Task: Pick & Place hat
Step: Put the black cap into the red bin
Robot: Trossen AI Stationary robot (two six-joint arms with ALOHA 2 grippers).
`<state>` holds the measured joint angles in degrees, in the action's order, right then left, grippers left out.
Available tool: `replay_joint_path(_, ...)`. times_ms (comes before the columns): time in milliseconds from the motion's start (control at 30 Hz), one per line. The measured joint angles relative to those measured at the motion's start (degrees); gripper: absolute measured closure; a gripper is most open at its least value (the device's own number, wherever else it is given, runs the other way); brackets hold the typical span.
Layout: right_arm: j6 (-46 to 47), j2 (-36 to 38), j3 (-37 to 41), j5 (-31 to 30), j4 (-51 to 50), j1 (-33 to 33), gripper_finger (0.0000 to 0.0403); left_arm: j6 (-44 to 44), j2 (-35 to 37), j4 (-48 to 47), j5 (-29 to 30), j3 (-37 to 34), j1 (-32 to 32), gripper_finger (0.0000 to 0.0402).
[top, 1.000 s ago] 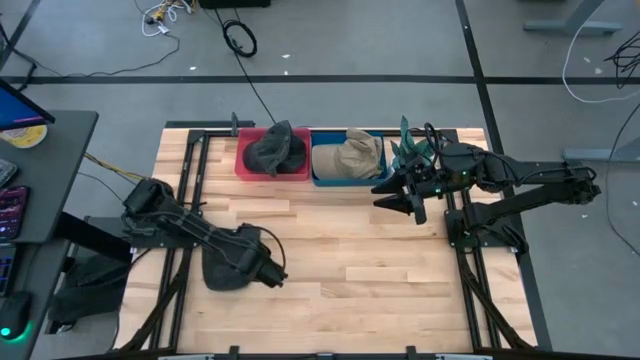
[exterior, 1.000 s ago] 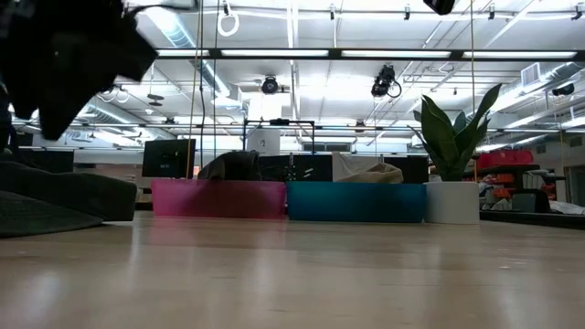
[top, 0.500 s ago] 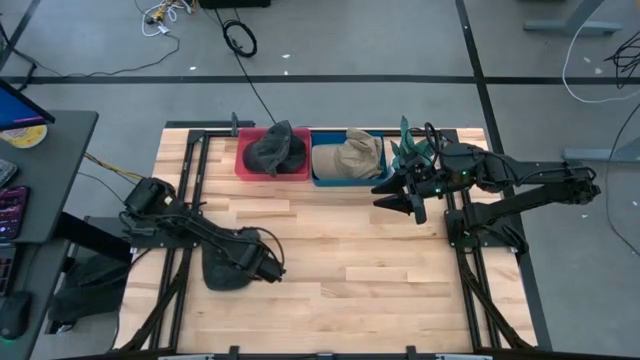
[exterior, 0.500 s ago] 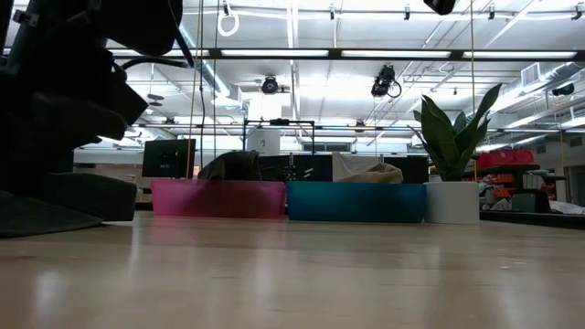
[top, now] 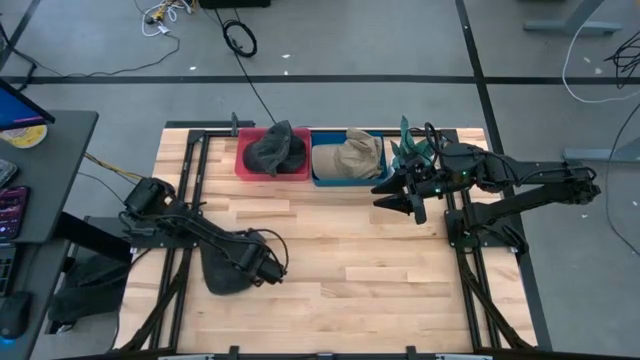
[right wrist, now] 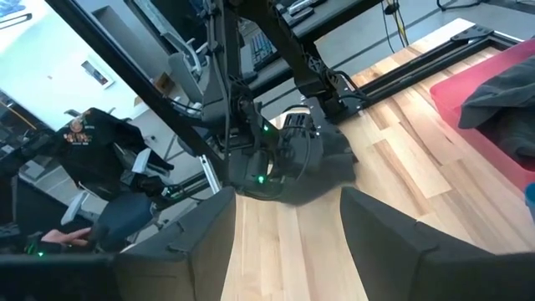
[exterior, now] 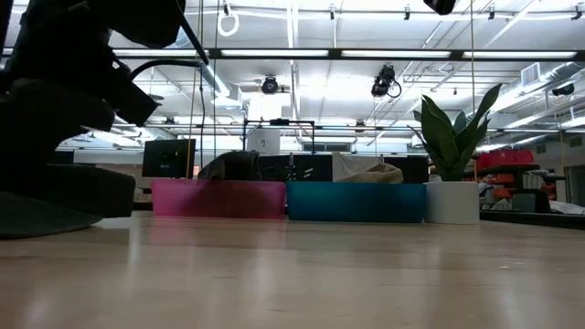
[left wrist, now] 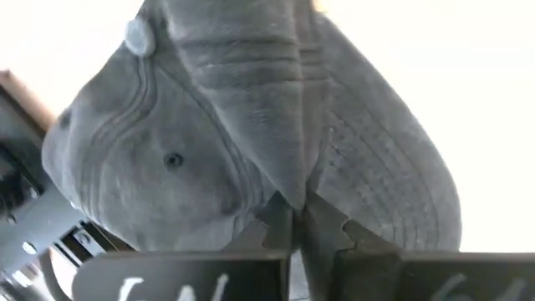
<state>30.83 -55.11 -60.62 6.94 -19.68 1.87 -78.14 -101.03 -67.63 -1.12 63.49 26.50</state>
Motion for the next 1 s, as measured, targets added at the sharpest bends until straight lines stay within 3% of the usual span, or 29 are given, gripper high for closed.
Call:
replay_joint_path(200, -0.22, 0.00, 0.00, -0.02, 0.00, 0.00, 0.0184, 7.09, -0.02, -6.27, 3.09, 5.49, 0.34, 0.0397)
replay_joint_path(400, -1.42, 0.00, 0.00, -0.18, 0.01, -0.02, 0.0184, 11.65, 0.04, -22.71, 15.87, 19.43, 1.13, 0.0399)
replay_joint_path(600, -2.40, 0.02, 0.00, -0.52, 0.01, -0.46, 0.0184, 22.09, 1.55, -22.34, 32.24, 28.47, 1.97, 0.0400)
replay_joint_path(867, -2.83, 0.02, 0.00, -0.52, 0.07, -1.11, 0.0184, 41.35, 1.84, -22.35, 46.09, 38.03, 0.29, 0.0400)
replay_joint_path(1000, -3.09, 0.02, 0.00, -0.52, 0.10, -1.11, 0.0184, 51.47, 2.03, -22.36, 50.28, 41.63, -2.85, 0.0400)
